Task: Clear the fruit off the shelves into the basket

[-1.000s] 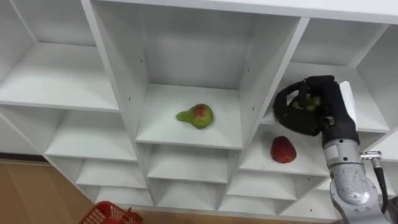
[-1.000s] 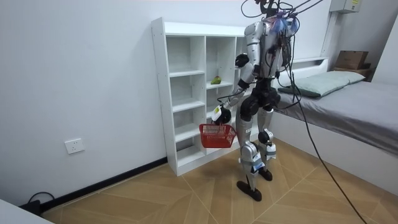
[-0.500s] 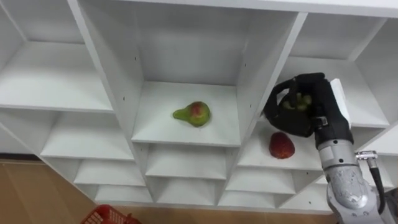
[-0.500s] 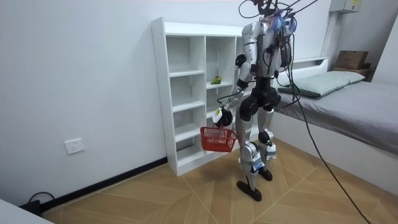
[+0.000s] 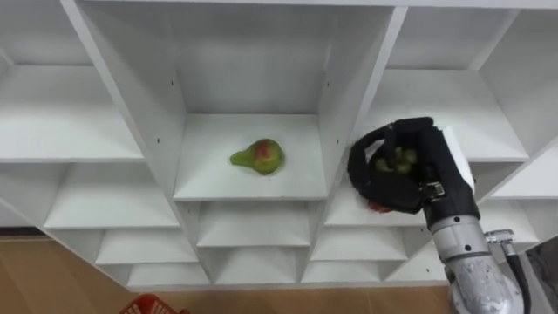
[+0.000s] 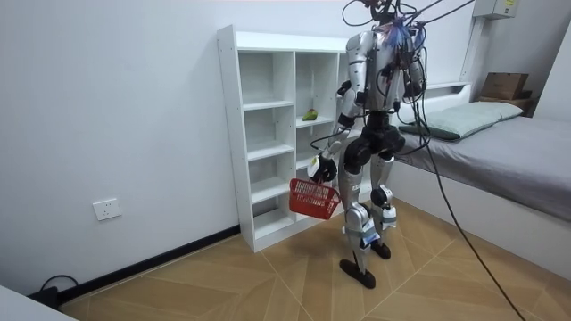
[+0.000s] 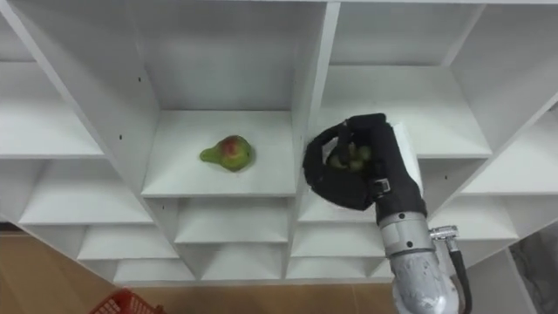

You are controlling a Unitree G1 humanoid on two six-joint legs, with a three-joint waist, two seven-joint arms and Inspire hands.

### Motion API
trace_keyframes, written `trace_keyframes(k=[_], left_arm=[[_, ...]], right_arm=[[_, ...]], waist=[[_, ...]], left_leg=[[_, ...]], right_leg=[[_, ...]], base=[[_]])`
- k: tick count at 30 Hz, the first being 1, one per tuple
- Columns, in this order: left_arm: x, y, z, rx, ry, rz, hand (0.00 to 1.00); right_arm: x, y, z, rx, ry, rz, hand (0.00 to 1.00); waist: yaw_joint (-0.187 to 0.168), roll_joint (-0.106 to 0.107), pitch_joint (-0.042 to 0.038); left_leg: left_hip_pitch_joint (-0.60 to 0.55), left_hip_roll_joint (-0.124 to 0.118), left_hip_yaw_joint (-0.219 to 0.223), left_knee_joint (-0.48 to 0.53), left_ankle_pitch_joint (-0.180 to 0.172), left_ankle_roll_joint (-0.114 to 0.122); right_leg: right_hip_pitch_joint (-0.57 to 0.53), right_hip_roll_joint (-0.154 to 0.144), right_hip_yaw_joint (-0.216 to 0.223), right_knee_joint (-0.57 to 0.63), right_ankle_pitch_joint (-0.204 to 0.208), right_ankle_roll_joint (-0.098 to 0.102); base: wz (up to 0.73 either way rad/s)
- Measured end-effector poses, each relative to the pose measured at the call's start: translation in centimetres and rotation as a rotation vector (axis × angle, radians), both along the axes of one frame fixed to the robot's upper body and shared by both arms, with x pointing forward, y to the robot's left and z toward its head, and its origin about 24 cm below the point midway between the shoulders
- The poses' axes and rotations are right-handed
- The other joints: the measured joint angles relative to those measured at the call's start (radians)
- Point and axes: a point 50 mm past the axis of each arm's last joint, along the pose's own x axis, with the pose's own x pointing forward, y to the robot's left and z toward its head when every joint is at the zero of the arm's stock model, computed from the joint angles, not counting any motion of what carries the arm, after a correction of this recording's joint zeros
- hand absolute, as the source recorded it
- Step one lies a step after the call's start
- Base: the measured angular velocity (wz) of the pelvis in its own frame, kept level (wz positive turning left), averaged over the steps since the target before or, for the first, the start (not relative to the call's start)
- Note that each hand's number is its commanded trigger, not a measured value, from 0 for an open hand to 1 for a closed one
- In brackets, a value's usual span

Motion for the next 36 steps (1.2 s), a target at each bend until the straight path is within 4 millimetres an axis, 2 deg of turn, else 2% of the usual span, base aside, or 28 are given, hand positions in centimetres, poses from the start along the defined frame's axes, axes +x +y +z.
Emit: trace_keyframes(k=[8, 17, 28, 29, 33, 36], left_arm=[[1.2, -0.2, 0.2, -0.029, -0.052, -0.01, 1.0], [0.8, -0.1, 0.2, -0.042, -0.043, -0.034, 1.0], [1.1, -0.3, 0.1, -0.071, -0.036, -0.028, 1.0], [1.3, -0.3, 0.1, -0.075, -0.043, -0.016, 1.0], [2.5, -0.6, 0.4, -0.086, -0.081, -0.017, 1.0], [3.8, -0.8, 0.6, -0.1, -0.122, -0.013, 1.0]], right_arm=[[-0.7, 1.3, -0.1, 0.006, 0.026, 0.098, 1.0], [-0.8, 1.6, 0.6, -0.047, -0.024, 0.112, 1.0], [-0.9, 1.8, 0.5, -0.035, -0.02, 0.123, 1.0], [-1.0, 2.1, 0.3, -0.033, -0.015, 0.132, 1.0], [-1.2, 2.8, -1.3, -0.038, 0.045, 0.165, 1.0], [-1.4, 2.6, -2.4, -0.05, 0.097, 0.166, 1.0]], waist=[[-0.002, -0.001, 0.0049], [0.0, 0.008, 0.0102], [-0.001, 0.012, 0.0076], [0.0, 0.01, 0.0036], [0.006, 0.005, 0.0011], [0.024, -0.002, 0.0054]], left_leg=[[0.0, 0.0, 0.001, -0.013, 0.0, 0.0], [-0.001, 0.0, 0.001, -0.01, 0.0, 0.001], [-0.006, 0.001, 0.0, -0.003, 0.0, 0.001], [-0.008, 0.001, 0.001, -0.004, 0.0, 0.001], [-0.013, 0.0, 0.0, -0.002, 0.006, 0.001], [-0.016, 0.0, -0.004, 0.003, 0.006, 0.001]], right_leg=[[-0.003, 0.002, 0.0, -0.002, 0.0, -0.001], [-0.004, 0.001, -0.002, -0.003, 0.001, 0.0], [-0.006, 0.0, -0.004, -0.001, 0.001, -0.001], [-0.01, 0.0, -0.003, 0.001, 0.002, -0.002], [-0.014, -0.001, -0.003, 0.002, 0.005, -0.004], [-0.014, -0.002, -0.007, 0.002, 0.007, -0.005]], base=[[0.0], [0.0], [0.0], [-0.04], [0.01], [0.02]])
